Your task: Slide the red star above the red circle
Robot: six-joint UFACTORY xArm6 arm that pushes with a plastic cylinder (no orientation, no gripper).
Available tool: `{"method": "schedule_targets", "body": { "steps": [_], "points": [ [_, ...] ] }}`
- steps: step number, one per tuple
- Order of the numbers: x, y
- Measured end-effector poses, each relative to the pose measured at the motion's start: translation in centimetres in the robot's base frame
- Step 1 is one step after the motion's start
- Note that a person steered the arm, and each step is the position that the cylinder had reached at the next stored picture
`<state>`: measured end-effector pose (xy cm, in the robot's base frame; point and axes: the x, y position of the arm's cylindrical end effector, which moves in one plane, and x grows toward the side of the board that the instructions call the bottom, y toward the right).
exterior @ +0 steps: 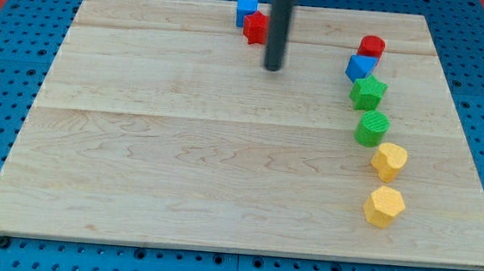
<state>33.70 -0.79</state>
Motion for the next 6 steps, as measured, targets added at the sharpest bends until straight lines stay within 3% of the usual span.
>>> {"method": "schedule_targets", "body": {
  "steps": [1,2,4,5,6],
  "points": [
    [-4.5,-4.3],
    [-7.1,-3.7],
    [-7.4,6.1],
    [-6.7,6.4],
    [-7.5,3.2]
  ]
}}
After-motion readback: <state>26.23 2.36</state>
